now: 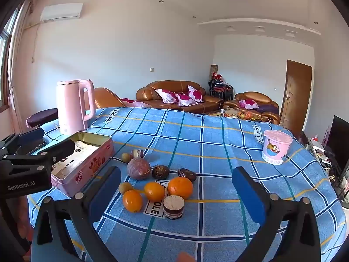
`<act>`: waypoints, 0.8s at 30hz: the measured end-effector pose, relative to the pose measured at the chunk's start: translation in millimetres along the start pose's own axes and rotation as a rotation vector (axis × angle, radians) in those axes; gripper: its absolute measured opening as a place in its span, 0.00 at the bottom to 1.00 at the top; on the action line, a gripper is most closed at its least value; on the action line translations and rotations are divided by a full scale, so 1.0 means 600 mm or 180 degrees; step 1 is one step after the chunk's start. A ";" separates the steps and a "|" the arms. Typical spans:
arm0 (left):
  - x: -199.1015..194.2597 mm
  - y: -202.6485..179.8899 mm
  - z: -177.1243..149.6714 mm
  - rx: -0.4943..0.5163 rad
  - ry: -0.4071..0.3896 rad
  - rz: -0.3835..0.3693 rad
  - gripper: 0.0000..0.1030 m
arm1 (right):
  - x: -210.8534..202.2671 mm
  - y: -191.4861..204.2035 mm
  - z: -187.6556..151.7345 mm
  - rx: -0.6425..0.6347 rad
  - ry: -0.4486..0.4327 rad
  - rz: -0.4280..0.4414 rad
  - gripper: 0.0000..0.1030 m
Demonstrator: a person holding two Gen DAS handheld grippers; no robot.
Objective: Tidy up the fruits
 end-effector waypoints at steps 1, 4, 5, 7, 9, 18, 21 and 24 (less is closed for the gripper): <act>0.000 0.000 0.000 0.0004 0.0003 -0.0006 1.00 | 0.000 0.000 0.001 0.0039 -0.0003 0.0014 0.99; 0.003 -0.005 -0.003 0.0018 0.0020 -0.0001 1.00 | 0.000 0.003 0.002 0.0017 0.0003 0.0008 0.99; 0.006 -0.002 -0.005 0.0011 0.0032 -0.0006 1.00 | 0.000 0.004 0.002 0.0012 0.0005 0.0007 0.99; 0.010 -0.001 -0.006 0.0014 0.0038 -0.0013 1.00 | 0.004 -0.001 -0.003 0.0013 0.0014 0.0013 0.99; 0.010 -0.003 -0.006 0.0019 0.0039 0.0001 1.00 | 0.008 -0.004 -0.003 0.0017 0.0017 0.0017 0.99; 0.011 0.000 -0.007 0.0040 0.0044 0.0005 1.00 | 0.008 -0.006 -0.004 0.0021 0.0059 -0.0006 0.99; 0.011 0.000 -0.008 0.0039 0.0047 0.0007 1.00 | 0.008 -0.006 -0.004 0.0019 0.0061 -0.0010 0.99; 0.012 -0.002 -0.009 0.0054 0.0058 0.0012 1.00 | 0.008 -0.006 -0.004 0.0020 0.0061 -0.0009 0.99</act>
Point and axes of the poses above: each gripper's, at about its wrist camera, not at the fingertips, and x roughly the way its jaws point, y to its left, z to its top, the point moved 4 cm from there along x, roughly the way its jaws point, and after that the axes turned 8 degrees about x, right-handed, at the moved point
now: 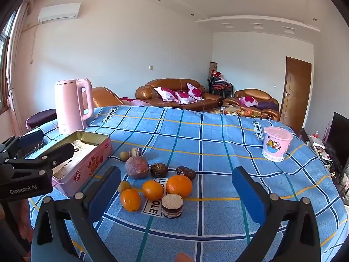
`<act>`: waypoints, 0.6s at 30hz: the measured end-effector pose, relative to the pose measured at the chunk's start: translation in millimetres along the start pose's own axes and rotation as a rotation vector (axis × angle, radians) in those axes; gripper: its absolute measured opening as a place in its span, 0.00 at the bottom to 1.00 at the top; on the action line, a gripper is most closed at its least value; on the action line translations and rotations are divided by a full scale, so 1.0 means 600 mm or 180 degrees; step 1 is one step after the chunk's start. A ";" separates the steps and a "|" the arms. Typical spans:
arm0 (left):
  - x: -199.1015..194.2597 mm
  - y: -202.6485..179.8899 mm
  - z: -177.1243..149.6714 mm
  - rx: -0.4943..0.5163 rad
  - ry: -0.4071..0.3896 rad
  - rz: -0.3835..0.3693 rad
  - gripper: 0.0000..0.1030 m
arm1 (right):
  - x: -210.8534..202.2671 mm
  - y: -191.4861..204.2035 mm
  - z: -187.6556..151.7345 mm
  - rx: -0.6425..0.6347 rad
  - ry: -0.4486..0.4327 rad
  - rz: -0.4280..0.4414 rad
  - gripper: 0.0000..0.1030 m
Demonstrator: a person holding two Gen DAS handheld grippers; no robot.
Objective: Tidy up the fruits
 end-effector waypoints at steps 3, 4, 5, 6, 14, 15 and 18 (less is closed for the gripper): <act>0.001 0.000 0.000 0.0004 0.0006 0.0000 1.00 | -0.001 -0.001 0.000 0.0000 -0.0001 -0.0003 0.99; 0.001 0.000 0.000 0.0004 0.0004 0.0000 1.00 | -0.001 -0.001 0.000 0.0002 0.0000 -0.0003 0.99; 0.001 0.000 -0.001 0.0003 0.0004 0.0001 1.00 | 0.000 -0.001 0.000 0.0006 0.0000 0.0000 0.99; 0.001 0.000 -0.001 0.0003 0.0004 -0.0001 1.00 | 0.000 -0.001 0.000 0.0004 0.0001 0.0001 0.99; 0.001 -0.001 0.000 0.0010 0.0010 0.0003 1.00 | 0.001 -0.001 -0.002 0.0004 0.0011 0.0000 0.99; 0.001 -0.001 -0.001 0.0011 0.0011 0.0003 1.00 | 0.001 -0.001 -0.002 0.0003 0.0011 -0.0001 0.99; 0.001 -0.001 -0.001 0.0010 0.0010 0.0002 1.00 | 0.000 -0.002 -0.003 0.0014 0.0010 0.0001 0.99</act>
Point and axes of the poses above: each gripper's, at about its wrist camera, not at the fingertips, and x roughly the way its jaws point, y to its left, z to its top, the point moved 4 cm from there along x, roughly the way its jaws point, and after that the axes turned 8 degrees about x, right-handed, at the moved point
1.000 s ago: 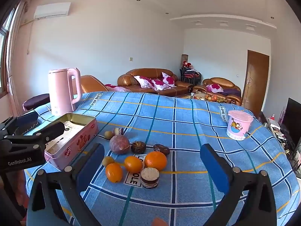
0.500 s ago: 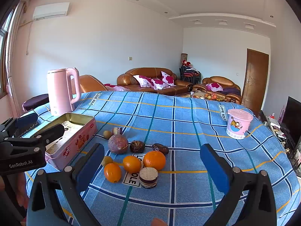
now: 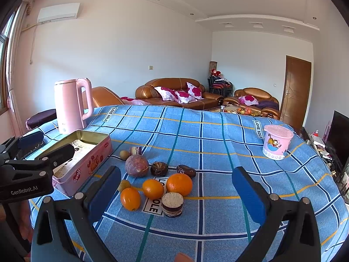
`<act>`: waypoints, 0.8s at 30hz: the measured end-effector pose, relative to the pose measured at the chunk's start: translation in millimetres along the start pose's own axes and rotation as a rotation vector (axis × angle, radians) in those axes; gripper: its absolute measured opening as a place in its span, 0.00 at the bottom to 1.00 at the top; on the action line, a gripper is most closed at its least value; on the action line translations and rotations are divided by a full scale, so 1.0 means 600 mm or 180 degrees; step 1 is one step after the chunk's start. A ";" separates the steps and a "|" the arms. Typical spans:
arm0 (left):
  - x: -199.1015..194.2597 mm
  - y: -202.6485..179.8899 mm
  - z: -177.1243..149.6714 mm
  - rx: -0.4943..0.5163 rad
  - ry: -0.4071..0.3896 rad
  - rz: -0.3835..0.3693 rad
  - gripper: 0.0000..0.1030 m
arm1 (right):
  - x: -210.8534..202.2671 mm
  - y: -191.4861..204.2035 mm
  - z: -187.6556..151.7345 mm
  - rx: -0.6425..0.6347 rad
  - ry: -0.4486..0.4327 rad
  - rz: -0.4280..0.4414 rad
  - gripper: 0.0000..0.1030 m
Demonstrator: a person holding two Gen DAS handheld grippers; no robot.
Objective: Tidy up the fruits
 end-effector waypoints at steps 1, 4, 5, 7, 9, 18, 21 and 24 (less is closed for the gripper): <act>0.000 0.000 0.000 0.0003 0.0003 0.0002 1.00 | 0.000 0.000 0.000 0.0003 0.0000 -0.0002 0.99; 0.000 0.002 -0.002 0.0007 0.0006 0.0001 1.00 | 0.001 -0.002 -0.003 0.0013 0.0005 -0.0006 0.99; 0.000 0.002 -0.002 0.0006 0.0008 0.0003 1.00 | 0.001 -0.001 -0.003 0.0015 0.0007 -0.0008 0.99; 0.000 0.001 -0.002 0.0007 0.0004 0.0003 1.00 | 0.001 -0.002 -0.004 0.0021 0.0013 -0.0005 0.99; 0.000 0.001 -0.002 0.0008 0.0006 0.0001 1.00 | 0.001 -0.002 -0.004 0.0022 0.0014 -0.0005 0.99; 0.001 0.001 -0.004 0.0011 0.0010 0.0001 1.00 | 0.001 -0.002 -0.008 0.0027 0.0024 0.0003 0.99; 0.000 0.000 -0.005 0.0014 0.0007 0.0000 1.00 | 0.002 -0.002 -0.008 0.0024 0.0025 -0.0001 0.99; 0.001 0.000 -0.006 0.0016 0.0016 0.0003 1.00 | 0.002 -0.001 -0.010 0.0020 0.0030 0.0003 0.99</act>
Point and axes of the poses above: each gripper's, at about its wrist camera, not at the fingertips, and x roughly the way its jaws point, y to its left, z to its top, the point moved 4 cm from there along x, roughly the way its jaws point, and after that the axes turned 8 degrees about x, right-handed, at the moved point
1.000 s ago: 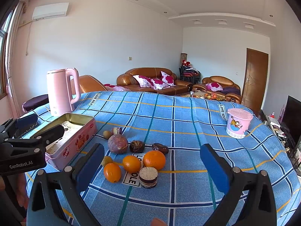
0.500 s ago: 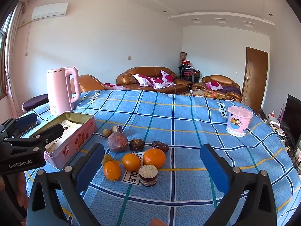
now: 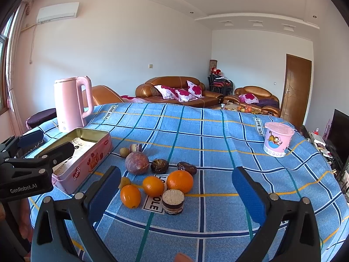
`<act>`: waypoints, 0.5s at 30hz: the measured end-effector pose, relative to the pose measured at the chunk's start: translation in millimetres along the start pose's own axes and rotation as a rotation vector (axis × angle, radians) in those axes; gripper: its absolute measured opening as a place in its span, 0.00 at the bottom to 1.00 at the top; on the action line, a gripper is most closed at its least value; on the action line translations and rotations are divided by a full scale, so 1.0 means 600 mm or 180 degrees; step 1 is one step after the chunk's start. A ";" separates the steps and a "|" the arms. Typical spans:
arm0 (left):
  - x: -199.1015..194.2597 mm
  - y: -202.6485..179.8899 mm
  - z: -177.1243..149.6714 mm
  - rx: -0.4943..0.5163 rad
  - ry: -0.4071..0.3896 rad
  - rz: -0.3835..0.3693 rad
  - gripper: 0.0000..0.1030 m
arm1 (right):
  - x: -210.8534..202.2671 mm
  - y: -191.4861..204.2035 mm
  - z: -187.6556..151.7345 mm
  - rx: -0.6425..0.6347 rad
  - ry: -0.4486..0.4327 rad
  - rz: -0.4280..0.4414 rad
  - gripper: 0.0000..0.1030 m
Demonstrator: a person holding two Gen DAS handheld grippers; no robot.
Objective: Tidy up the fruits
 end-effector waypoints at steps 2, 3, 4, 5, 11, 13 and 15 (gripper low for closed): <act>0.002 -0.001 -0.003 0.0005 0.0013 -0.0002 1.00 | 0.001 0.000 -0.001 -0.0002 0.0001 -0.0003 0.99; 0.004 -0.002 -0.005 0.0008 0.0019 -0.0001 1.00 | 0.002 0.000 -0.001 -0.0004 0.0008 -0.0003 0.99; 0.005 -0.003 -0.007 0.0012 0.0027 0.0000 1.00 | 0.002 0.001 -0.002 -0.0005 0.0010 -0.0006 0.99; 0.008 -0.004 -0.008 0.0018 0.0040 0.0000 1.00 | 0.003 0.000 -0.003 -0.0008 0.0010 -0.0010 0.99; 0.018 -0.010 -0.013 0.0050 0.0095 0.0001 1.00 | 0.006 -0.002 -0.006 -0.0008 0.0023 -0.0028 0.99; 0.021 -0.012 -0.014 0.0051 0.0115 -0.0003 1.00 | 0.007 -0.006 -0.008 -0.0005 0.0027 -0.0030 0.99; 0.024 -0.013 -0.016 0.0047 0.0134 -0.0009 1.00 | 0.009 -0.008 -0.011 -0.0008 0.0034 -0.0012 0.99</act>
Point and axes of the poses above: each gripper's, at about its wrist camera, not at the fingertips, and x roughly the way its jaws point, y to its left, z to its top, the point moved 4 cm from there along x, roughly the way its jaws point, and after that the axes turned 8 degrees about x, right-handed, at the moved point
